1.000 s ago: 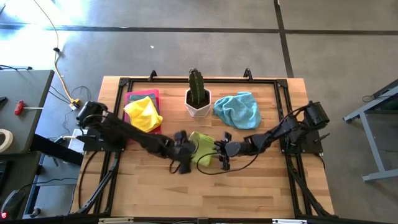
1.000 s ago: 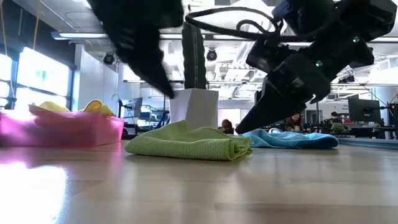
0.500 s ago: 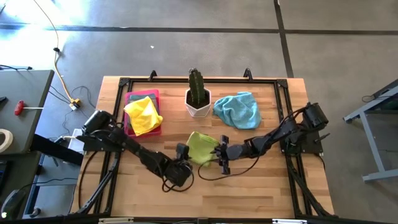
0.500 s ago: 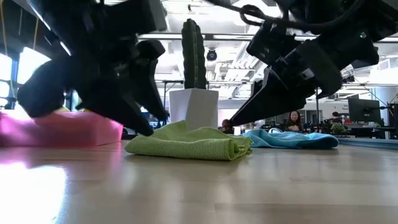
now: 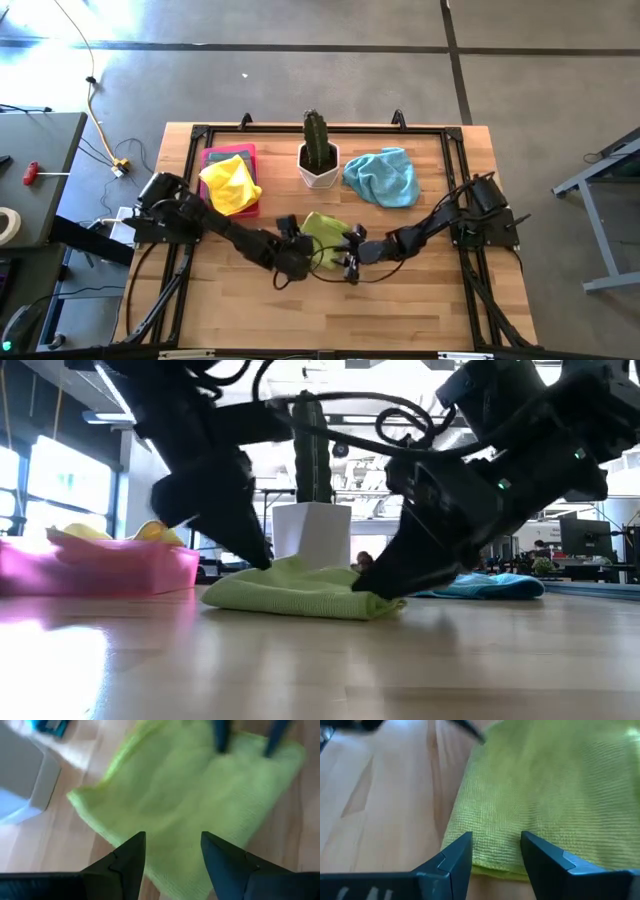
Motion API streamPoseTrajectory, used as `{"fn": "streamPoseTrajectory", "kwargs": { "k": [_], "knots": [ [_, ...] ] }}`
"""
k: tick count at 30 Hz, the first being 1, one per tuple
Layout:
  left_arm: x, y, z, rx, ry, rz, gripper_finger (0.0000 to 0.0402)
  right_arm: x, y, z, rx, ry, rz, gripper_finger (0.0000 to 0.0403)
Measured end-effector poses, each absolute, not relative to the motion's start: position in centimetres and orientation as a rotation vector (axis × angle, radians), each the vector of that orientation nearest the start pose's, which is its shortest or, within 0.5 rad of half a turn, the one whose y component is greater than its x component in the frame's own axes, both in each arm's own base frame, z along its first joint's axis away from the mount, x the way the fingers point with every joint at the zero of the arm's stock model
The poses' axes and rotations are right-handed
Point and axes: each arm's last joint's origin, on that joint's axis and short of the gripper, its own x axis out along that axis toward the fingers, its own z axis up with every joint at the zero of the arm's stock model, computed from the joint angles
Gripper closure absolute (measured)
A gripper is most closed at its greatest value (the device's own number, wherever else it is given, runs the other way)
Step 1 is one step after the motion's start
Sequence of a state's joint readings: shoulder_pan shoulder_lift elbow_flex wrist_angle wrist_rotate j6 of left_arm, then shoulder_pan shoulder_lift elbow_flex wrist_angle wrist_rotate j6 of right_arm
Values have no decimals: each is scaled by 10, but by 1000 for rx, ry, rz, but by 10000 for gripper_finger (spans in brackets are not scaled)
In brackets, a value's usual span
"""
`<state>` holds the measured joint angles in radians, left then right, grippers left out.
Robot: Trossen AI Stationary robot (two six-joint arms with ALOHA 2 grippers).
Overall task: Fold microfiber towels
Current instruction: Fold the light green towel
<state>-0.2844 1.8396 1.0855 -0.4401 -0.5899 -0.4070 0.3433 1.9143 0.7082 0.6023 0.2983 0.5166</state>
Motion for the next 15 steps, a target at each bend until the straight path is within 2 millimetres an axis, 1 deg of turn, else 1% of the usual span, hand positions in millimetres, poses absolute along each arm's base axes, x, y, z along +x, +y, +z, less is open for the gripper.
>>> {"fn": "streamPoseTrajectory", "kwargs": {
  "k": [3,7,9,15],
  "knots": [
    [331,-77,156,74,1005,530,222,311,105,89,275,632,-79,242],
    [327,-78,161,-101,1015,558,222,305,104,90,155,715,-32,242],
    [327,-78,159,-188,1001,584,222,302,104,93,106,742,14,242],
    [328,-76,155,-322,976,656,222,284,107,107,-43,883,164,242]
  ]
}}
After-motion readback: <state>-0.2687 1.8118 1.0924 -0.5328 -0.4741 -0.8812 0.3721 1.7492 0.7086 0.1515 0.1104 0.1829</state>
